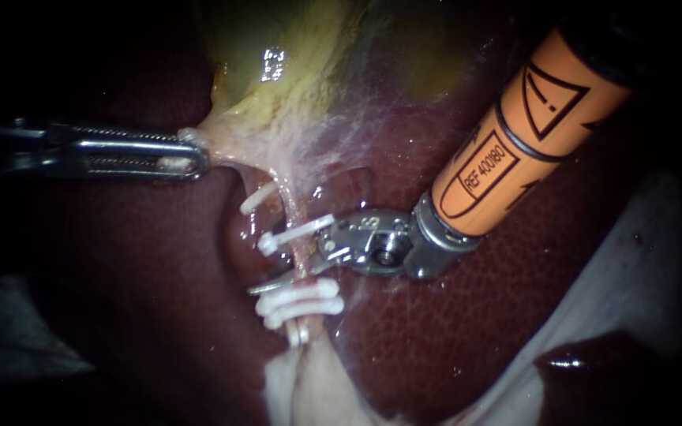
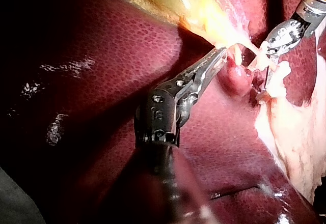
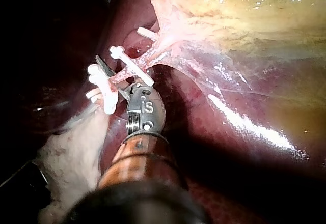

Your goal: Go to the cutting position right tube

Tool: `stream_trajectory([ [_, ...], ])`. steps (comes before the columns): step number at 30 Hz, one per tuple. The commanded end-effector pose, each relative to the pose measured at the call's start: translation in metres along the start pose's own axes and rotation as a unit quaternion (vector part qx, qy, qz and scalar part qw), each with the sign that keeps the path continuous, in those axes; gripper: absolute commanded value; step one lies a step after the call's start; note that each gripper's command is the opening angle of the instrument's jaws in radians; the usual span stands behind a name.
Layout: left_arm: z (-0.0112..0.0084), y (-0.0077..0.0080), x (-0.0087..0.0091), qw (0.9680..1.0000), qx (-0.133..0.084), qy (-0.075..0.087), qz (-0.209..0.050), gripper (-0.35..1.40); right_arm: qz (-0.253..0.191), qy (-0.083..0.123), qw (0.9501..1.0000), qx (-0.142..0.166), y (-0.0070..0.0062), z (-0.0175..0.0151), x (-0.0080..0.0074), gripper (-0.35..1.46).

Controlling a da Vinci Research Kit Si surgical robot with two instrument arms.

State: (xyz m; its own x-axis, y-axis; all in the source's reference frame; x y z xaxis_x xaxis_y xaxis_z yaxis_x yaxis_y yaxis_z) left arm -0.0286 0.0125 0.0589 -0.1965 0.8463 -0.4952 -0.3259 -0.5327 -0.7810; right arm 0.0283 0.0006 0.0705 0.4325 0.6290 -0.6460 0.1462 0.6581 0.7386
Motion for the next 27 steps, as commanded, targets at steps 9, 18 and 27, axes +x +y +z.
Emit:
stream_trajectory([
  [9,0.0,0.0,0.0,1.0,0.0,0.0,0.0,-0.35,0.013,-0.003,0.9997,-0.02,0.0025,-0.0009,-0.0015,1.02],
  [18,-0.0002,-0.0005,-0.0001,1.0,-0.001,-0.001,0.0,-0.35,0.015,-0.023,0.9987,-0.043,0.0039,-0.0048,-0.0032,1.03],
  [27,-0.0003,-0.0005,-0.0001,1.0,-0.002,-0.001,0.0,-0.35,0.018,-0.026,0.9985,-0.044,0.0033,-0.0086,-0.0031,1.05],
])
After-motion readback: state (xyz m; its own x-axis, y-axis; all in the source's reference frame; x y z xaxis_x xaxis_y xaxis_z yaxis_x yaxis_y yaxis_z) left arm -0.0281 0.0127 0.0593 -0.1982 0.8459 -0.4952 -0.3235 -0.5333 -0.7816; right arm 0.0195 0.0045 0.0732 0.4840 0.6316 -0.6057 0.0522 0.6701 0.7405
